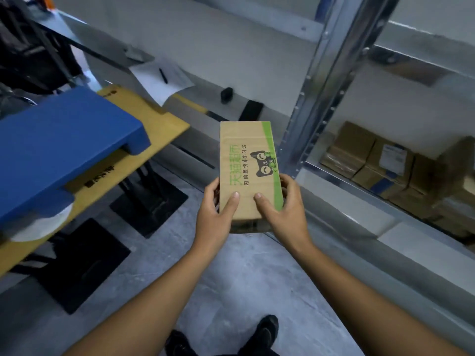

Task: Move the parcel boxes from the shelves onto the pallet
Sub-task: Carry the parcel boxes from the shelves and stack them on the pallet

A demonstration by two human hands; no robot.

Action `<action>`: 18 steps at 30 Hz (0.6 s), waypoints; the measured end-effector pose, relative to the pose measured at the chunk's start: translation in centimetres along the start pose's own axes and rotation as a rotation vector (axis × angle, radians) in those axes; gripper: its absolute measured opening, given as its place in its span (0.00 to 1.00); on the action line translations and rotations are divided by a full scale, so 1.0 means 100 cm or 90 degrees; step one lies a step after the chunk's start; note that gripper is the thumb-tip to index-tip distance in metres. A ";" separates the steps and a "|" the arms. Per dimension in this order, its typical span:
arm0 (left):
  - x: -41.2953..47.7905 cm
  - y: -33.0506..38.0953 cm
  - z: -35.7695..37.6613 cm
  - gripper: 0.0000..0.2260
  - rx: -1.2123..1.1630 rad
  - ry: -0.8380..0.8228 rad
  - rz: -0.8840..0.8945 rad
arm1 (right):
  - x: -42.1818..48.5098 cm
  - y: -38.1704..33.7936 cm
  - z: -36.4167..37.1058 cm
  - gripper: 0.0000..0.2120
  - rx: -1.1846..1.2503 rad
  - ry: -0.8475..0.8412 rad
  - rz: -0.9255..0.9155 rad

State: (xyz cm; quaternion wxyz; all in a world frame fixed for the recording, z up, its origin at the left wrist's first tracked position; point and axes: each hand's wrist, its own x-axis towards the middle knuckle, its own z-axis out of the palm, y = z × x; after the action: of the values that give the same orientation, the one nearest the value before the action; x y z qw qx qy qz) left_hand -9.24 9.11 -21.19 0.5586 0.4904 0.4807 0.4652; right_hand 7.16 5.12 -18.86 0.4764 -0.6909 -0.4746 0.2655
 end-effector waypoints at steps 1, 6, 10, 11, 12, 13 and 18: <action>0.001 0.003 -0.026 0.20 0.000 0.017 0.007 | -0.002 -0.012 0.024 0.32 -0.008 -0.017 -0.016; 0.006 0.015 -0.161 0.28 0.013 0.112 0.045 | -0.013 -0.071 0.145 0.41 -0.036 -0.127 -0.091; 0.003 0.029 -0.260 0.23 0.003 0.216 0.064 | -0.024 -0.119 0.242 0.39 -0.011 -0.213 -0.147; 0.000 0.032 -0.283 0.22 -0.005 0.245 0.068 | -0.026 -0.131 0.265 0.39 -0.013 -0.234 -0.160; -0.003 0.035 -0.305 0.23 -0.014 0.278 0.068 | -0.029 -0.143 0.288 0.40 -0.014 -0.252 -0.171; -0.006 0.036 -0.327 0.25 -0.019 0.311 0.067 | -0.033 -0.155 0.310 0.41 -0.012 -0.271 -0.184; -0.014 0.037 -0.426 0.25 -0.003 0.428 0.059 | -0.048 -0.201 0.413 0.42 0.009 -0.390 -0.219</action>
State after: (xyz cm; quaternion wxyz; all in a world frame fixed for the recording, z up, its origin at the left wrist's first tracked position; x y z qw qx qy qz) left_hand -51.92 12.32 -19.82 0.3481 0.3296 0.6141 0.6270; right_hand -36.73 19.44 -17.73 0.3541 -0.4859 -0.7030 0.3798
